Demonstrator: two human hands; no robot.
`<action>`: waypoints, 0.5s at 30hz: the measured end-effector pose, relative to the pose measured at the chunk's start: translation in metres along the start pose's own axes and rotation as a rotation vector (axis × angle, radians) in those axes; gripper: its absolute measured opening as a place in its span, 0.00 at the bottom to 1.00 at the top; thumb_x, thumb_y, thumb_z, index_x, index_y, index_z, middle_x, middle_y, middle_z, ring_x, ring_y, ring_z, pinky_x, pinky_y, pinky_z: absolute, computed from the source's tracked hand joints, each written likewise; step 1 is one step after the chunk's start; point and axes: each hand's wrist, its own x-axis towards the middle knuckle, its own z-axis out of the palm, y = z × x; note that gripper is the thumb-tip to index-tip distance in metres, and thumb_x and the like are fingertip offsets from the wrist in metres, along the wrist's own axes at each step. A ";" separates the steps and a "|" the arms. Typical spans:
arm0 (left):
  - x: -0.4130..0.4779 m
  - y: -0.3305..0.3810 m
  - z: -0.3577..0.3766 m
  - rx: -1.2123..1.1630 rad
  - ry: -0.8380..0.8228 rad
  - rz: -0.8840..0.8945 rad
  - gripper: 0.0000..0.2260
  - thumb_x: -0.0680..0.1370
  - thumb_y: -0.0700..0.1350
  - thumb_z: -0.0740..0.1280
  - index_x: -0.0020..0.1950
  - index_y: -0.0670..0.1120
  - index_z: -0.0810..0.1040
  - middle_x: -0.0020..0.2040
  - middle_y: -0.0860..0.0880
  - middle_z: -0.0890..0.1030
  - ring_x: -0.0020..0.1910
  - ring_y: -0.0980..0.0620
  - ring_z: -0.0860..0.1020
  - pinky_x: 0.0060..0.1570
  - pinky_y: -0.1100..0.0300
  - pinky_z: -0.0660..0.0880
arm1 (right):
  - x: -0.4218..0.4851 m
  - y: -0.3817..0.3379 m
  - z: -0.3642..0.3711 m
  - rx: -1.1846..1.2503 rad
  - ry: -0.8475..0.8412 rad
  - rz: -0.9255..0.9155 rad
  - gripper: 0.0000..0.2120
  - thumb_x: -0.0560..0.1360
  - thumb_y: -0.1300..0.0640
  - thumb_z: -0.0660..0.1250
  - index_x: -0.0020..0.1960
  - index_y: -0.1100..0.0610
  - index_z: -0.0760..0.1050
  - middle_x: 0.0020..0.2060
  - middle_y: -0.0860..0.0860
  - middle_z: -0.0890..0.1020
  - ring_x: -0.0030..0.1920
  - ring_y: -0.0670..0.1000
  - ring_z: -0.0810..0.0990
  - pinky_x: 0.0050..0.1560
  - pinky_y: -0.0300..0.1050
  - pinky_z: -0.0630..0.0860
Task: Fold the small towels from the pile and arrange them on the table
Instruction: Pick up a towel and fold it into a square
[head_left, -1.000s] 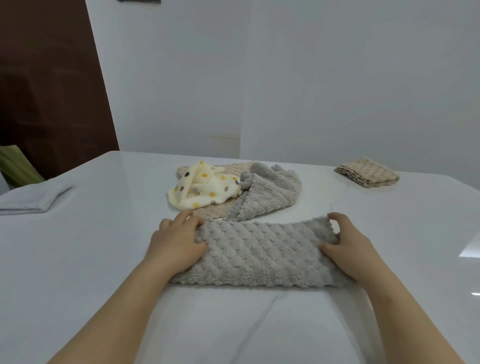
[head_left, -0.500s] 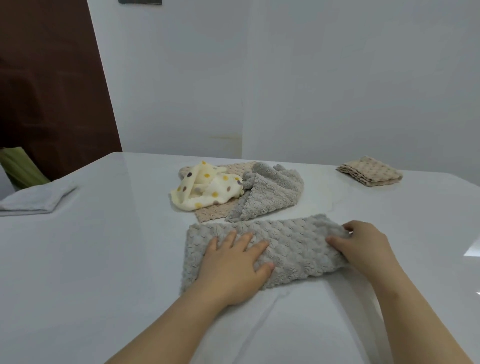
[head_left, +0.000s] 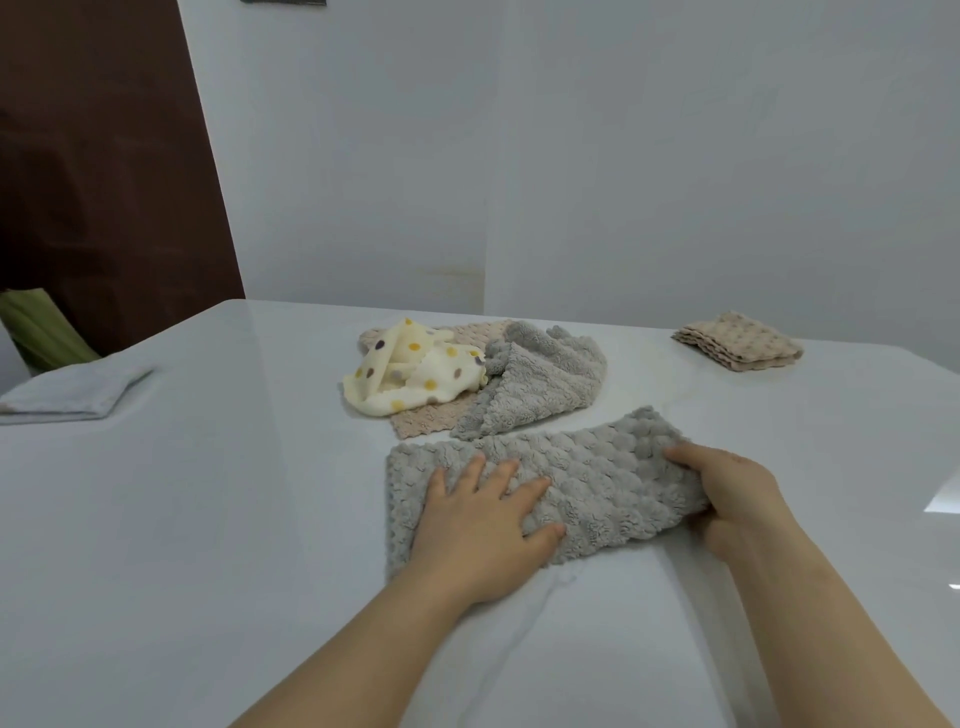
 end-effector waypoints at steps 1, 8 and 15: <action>-0.001 -0.003 -0.004 -0.024 0.038 0.007 0.24 0.78 0.63 0.48 0.74 0.62 0.50 0.78 0.56 0.46 0.76 0.52 0.43 0.73 0.45 0.41 | -0.001 0.000 0.002 -0.005 0.012 -0.019 0.05 0.70 0.68 0.68 0.39 0.60 0.75 0.39 0.60 0.80 0.38 0.58 0.79 0.48 0.55 0.79; -0.010 -0.041 -0.010 0.032 -0.057 -0.030 0.26 0.79 0.62 0.47 0.75 0.60 0.46 0.77 0.56 0.45 0.76 0.53 0.41 0.74 0.49 0.41 | -0.011 -0.003 0.013 0.132 -0.119 0.010 0.05 0.73 0.68 0.62 0.40 0.62 0.72 0.37 0.57 0.76 0.35 0.53 0.75 0.39 0.44 0.73; -0.004 -0.031 -0.008 -0.184 0.133 -0.069 0.22 0.79 0.59 0.52 0.73 0.57 0.59 0.76 0.55 0.56 0.76 0.53 0.49 0.74 0.51 0.49 | -0.030 0.008 0.032 0.000 -0.028 -0.418 0.11 0.74 0.68 0.63 0.40 0.54 0.77 0.38 0.49 0.80 0.40 0.46 0.78 0.43 0.39 0.76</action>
